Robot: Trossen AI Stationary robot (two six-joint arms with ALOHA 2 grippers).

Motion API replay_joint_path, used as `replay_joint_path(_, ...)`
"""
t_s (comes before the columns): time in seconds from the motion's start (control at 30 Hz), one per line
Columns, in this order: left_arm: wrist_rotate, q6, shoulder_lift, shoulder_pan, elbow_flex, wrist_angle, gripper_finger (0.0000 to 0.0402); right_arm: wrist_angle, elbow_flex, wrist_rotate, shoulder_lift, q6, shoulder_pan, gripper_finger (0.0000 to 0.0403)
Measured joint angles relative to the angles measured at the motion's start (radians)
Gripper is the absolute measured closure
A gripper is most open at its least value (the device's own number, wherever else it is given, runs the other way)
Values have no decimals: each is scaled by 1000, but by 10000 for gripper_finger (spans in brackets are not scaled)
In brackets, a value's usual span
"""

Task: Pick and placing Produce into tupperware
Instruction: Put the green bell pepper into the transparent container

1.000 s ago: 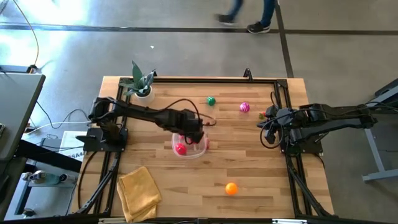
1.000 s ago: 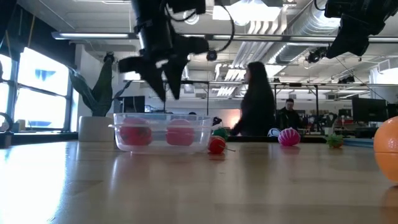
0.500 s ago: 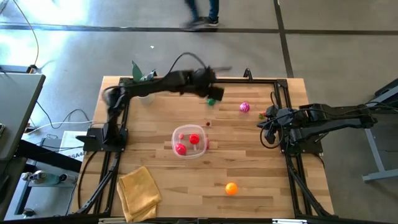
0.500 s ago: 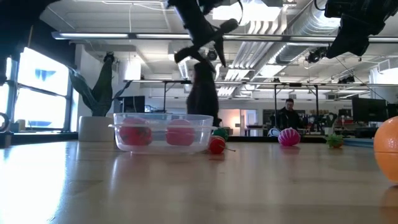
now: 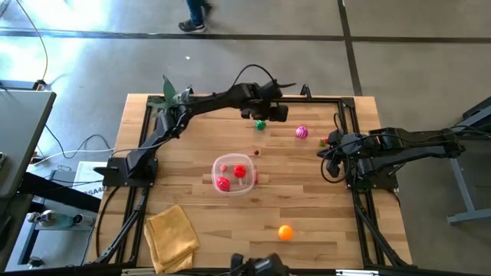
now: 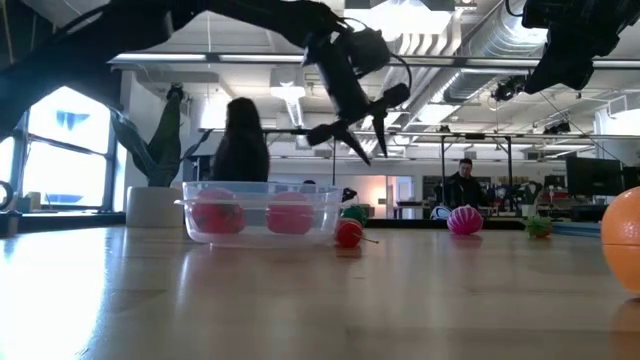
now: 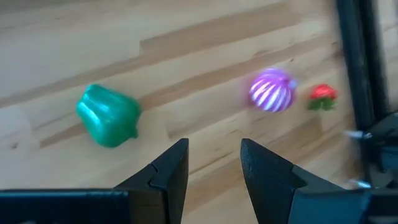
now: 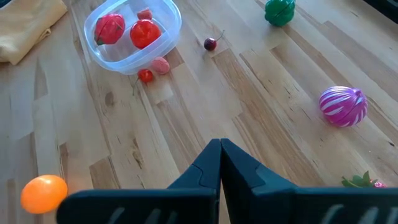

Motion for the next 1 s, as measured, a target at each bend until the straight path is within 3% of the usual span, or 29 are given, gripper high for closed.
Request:
replay_joint_path(0.33,-10,26,6,44,-31,-118,266,0,0,0,0,0,0,402)
replay_joint_path(0.73,63,1,103,51,-32,-29,266,0,0,0,0,0,0,402)
replay_joint_path(1.0,33,-72,112,51,-32,-29,266,0,0,0,0,0,0,402)
